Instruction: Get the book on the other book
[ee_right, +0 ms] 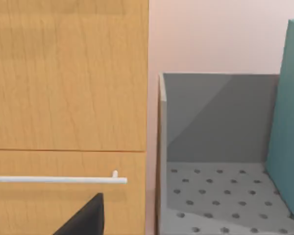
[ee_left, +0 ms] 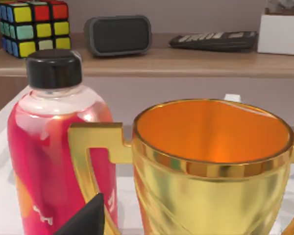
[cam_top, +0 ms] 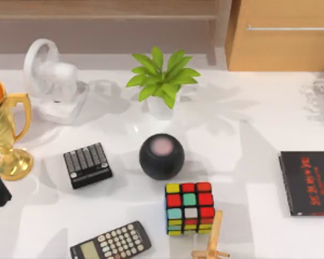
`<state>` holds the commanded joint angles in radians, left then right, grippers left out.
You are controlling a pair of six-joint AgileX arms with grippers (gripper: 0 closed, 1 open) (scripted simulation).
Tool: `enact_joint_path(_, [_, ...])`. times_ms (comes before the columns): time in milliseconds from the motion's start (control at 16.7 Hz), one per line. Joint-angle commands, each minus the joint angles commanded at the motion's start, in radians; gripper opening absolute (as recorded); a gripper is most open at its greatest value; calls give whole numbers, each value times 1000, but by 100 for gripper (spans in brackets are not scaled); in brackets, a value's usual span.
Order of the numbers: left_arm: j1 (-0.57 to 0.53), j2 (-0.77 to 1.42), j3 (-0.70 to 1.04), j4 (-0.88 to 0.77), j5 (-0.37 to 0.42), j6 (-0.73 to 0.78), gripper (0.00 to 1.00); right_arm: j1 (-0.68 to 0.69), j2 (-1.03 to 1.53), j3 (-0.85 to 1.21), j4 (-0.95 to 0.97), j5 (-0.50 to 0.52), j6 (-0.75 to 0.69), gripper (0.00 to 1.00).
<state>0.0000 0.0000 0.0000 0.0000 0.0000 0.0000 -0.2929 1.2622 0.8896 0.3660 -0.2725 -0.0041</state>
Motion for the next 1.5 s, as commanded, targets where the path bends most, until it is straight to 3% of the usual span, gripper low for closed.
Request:
enact_joint_path(300, [0, 0, 0, 0, 0, 0, 100, -103, 444, 312, 129, -96, -2, 100])
enact_joint_path(600, [0, 0, 0, 0, 0, 0, 100, -168, 722, 512, 212, -158, -3, 100])
enact_joint_path(1500, [0, 0, 0, 0, 0, 0, 100, -156, 863, 693, 178, -145, -4, 100])
